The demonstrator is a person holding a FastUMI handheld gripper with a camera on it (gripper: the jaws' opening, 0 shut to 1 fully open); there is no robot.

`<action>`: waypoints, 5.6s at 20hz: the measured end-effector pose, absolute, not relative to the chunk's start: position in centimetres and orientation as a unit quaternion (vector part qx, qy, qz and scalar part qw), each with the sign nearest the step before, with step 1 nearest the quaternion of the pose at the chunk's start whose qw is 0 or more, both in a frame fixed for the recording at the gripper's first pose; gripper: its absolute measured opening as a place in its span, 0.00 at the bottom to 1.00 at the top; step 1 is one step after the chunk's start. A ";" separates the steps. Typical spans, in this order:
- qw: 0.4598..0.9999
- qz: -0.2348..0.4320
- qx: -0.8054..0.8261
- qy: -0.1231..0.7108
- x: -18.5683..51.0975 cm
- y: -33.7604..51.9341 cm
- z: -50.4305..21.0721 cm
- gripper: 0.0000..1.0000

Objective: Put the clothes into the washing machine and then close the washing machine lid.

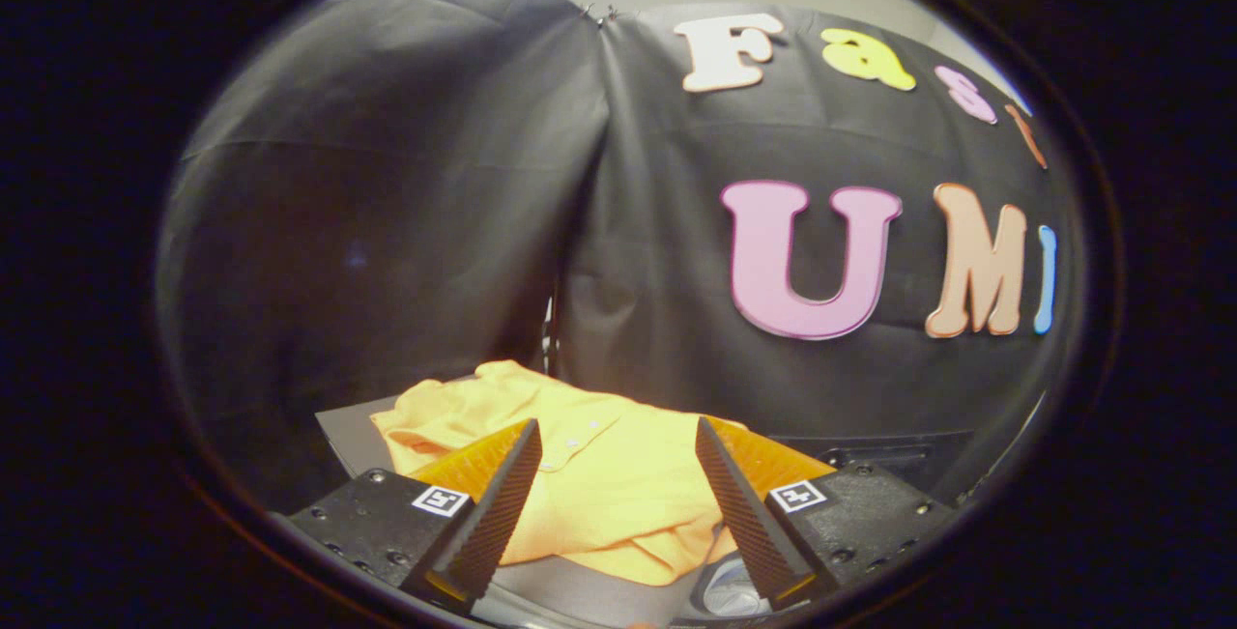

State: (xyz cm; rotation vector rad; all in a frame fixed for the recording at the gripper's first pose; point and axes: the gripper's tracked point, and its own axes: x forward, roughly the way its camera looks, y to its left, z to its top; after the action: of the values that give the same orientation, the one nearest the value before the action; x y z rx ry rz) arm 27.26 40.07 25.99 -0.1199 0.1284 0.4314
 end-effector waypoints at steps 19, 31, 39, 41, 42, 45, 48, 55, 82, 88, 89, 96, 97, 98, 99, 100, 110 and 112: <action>0.942 0.242 -0.085 0.217 28.5 42.3 17.9 0.61; 0.945 0.239 -0.084 0.208 28.1 42.1 17.9 0.03; 0.948 0.243 -0.064 0.197 28.1 42.1 17.9 0.03; 0.948 0.244 -0.060 0.196 28.1 42.0 17.9 0.03; 0.948 0.244 -0.059 0.195 28.0 42.0 17.9 0.03; 0.948 0.244 -0.060 0.194 27.9 42.0 17.9 0.03; 0.949 0.240 -0.067 0.193 27.7 41.9 18.0 0.03; 0.959 0.209 -0.072 0.179 26.5 39.0 18.7 0.00; 0.974 -0.091 -0.068 0.196 28.1 10.2 10.4 0.21; 0.976 -0.092 -0.055 0.189 27.6 9.6 10.6 0.21; 0.976 -0.092 -0.054 0.188 27.5 9.6 10.7 0.21; 0.978 -0.082 -0.058 0.182 27.7 10.5 11.7 0.20; 0.978 -0.081 -0.059 0.182 27.8 10.7 11.7 0.20; 0.978 -0.080 -0.060 0.184 27.9 10.9 11.5 0.21; 0.978 -0.079 -0.061 0.185 28.0 11.0 11.5 0.20; 0.978 -0.078 -0.061 0.185 28.3 11.2 11.4 0.20; 0.990 -0.050 -0.041 0.127 35.5 14.3 19.7 0.34; 0.992 -0.047 -0.040 0.109 37.4 14.9 21.9 0.48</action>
State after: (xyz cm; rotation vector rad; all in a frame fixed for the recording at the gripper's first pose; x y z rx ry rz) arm 37.42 14.93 21.88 -0.0801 0.2186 -0.0948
